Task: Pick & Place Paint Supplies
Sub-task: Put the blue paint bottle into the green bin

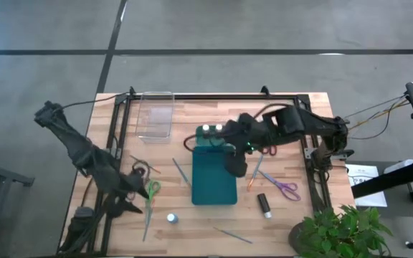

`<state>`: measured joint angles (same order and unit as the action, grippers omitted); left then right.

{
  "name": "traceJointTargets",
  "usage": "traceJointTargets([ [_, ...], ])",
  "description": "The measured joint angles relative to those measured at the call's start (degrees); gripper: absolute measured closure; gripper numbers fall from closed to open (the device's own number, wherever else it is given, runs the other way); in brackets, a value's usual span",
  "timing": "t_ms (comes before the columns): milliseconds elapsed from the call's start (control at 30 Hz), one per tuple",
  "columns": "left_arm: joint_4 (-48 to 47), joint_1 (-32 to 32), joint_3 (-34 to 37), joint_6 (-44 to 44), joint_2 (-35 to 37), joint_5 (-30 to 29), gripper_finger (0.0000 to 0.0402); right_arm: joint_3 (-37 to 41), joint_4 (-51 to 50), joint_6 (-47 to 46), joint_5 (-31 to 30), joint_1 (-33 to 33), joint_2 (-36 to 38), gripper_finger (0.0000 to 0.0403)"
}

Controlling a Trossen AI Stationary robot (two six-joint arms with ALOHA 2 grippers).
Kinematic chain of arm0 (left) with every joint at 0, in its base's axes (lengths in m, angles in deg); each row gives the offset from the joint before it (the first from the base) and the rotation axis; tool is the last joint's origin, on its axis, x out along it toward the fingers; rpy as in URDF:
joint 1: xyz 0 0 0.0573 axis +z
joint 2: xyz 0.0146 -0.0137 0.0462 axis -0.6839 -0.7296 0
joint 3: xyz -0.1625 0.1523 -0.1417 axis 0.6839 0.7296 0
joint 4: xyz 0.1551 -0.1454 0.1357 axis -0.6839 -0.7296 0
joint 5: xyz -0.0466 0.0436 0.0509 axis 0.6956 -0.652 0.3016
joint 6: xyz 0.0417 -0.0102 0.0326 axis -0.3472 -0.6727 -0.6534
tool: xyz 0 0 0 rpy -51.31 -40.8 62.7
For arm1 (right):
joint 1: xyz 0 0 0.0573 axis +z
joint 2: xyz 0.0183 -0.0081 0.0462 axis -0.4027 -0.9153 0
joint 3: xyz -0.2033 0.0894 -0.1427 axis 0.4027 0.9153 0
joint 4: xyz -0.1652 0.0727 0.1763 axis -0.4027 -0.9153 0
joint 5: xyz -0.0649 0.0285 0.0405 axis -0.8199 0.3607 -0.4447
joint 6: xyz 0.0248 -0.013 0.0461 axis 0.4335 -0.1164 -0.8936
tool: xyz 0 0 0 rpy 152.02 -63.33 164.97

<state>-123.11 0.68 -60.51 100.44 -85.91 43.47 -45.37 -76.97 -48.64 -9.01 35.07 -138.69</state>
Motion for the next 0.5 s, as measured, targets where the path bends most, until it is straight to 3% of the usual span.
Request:
traceJointTargets([
  [133, 1.2, -4.5, -3.2, 5.4, -9.3, -5.6, 0.0116, 0.0, 0.0, -1.8, -2.3, 2.0, 0.9, 0.0173],
  [267, 2.8, -7.7, -6.0, 9.6, -19.1, -7.3, 0.0116, 0.0, 0.1, -1.3, -3.7, 3.9, 2.6, 0.0173],
  [367, 3.1, -8.6, -8.9, 11.2, -25.5, -8.5, 0.0116, 0.0, 0.5, -0.5, -4.4, 5.1, 3.9, 0.0173],
  [500, 2.9, -7.9, -13.6, 12.2, -31.4, -15.5, 0.0116, 0.0, 1.1, 0.3, -5.3, 5.9, 5.5, 0.0173],
])
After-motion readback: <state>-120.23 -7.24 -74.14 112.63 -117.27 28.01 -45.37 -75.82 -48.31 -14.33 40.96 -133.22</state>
